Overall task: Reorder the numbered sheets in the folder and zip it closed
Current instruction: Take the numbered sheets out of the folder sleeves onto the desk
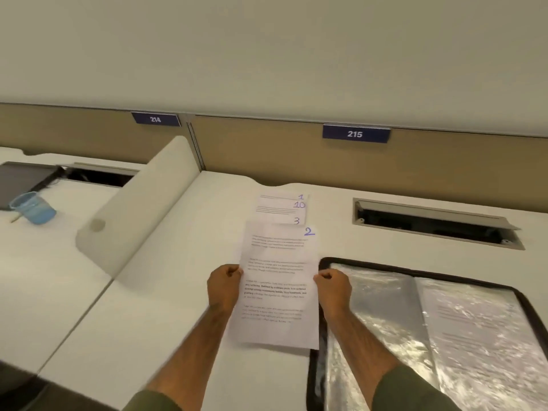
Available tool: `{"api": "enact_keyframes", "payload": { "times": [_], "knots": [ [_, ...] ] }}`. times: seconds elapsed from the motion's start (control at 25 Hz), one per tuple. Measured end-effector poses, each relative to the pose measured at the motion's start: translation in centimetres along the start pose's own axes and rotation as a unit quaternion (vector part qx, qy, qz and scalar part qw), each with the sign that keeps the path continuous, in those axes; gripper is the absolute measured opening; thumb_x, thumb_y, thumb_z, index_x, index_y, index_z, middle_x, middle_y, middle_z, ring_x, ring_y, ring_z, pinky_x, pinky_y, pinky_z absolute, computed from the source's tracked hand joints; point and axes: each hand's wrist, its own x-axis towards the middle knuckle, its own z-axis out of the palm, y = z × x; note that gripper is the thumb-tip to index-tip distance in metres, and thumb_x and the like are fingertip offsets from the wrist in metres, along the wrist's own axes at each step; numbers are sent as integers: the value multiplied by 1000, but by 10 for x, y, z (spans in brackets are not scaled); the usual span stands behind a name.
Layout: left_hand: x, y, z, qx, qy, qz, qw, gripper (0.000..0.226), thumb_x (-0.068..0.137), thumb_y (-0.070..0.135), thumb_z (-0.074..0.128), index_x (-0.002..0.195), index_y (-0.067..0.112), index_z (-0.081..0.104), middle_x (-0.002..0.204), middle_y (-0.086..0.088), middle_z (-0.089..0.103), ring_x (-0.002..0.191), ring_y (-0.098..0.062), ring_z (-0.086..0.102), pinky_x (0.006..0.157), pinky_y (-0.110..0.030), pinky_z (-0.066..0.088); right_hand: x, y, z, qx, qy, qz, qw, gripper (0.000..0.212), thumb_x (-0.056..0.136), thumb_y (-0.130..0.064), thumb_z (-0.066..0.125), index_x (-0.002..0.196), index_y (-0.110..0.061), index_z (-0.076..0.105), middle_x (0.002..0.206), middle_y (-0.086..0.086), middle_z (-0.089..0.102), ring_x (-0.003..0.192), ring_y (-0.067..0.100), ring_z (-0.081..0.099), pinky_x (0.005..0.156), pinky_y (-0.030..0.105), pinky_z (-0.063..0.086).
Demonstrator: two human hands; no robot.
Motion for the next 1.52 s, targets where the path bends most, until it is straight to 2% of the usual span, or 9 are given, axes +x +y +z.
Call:
{"api": "enact_keyframes", "payload": {
  "times": [0.24,0.36,0.44,0.68,0.92,1.12,1.2,1.4,1.52],
  "knots": [
    [19,-41,-30,68,-24,0,997,12,96,12,62,103,8,71,89,3,68,82,-15,62,68,-19,43,-33,12,53,-50,5,41,998,20,89,0,61,73,-10,65,72,-1,66,61,13,60,54,30,51],
    [25,-47,-34,79,-39,-4,996,9,96,13,60,100,12,68,85,8,64,76,-8,59,59,-11,38,-33,10,64,-77,-12,45,996,28,90,0,59,68,-18,61,67,-4,62,54,9,55,42,19,39],
    [27,-51,-35,91,-47,-6,995,9,96,17,59,101,14,67,88,6,66,75,-5,59,59,-16,41,-31,8,68,-90,-9,49,995,18,91,-2,60,85,-15,70,82,0,70,66,12,62,46,17,39],
    [33,-60,-40,157,-62,-15,986,12,96,29,54,104,24,62,96,8,70,83,-15,66,74,-34,54,-31,15,80,-104,4,73,992,22,90,-3,61,108,-5,73,103,8,73,88,22,69,63,26,50],
    [33,-69,-43,187,-47,4,981,30,101,36,49,125,22,58,110,4,69,100,-22,65,85,-37,52,-34,15,82,-126,21,61,990,14,91,-7,59,81,-4,68,77,7,67,68,17,58,63,33,53],
    [26,-74,-43,192,-19,38,981,31,101,30,50,126,16,61,127,-4,59,116,-27,56,93,-42,48,-43,15,76,-131,44,60,989,28,98,-22,53,120,-7,63,112,5,68,89,17,63,67,27,47],
    [22,-74,-38,191,-9,72,979,32,99,26,54,128,13,60,133,-7,56,119,-30,52,99,-44,44,-47,13,71,-128,69,47,988,31,98,-23,53,123,-8,63,118,4,67,98,19,64,77,30,51],
    [-7,-57,-9,175,-47,129,975,49,99,26,56,146,11,47,160,-12,33,147,-28,30,122,-41,21,-55,17,40,-127,125,-7,984,17,99,-19,51,88,-14,63,98,3,69,78,13,62,75,35,56],
    [-35,-43,17,188,-94,185,960,56,103,32,49,155,16,33,168,-6,14,155,-24,11,126,-37,6,-64,33,6,-141,166,-35,975,20,100,-25,52,108,-14,67,114,4,65,98,18,63,86,35,53]
  ]
}}
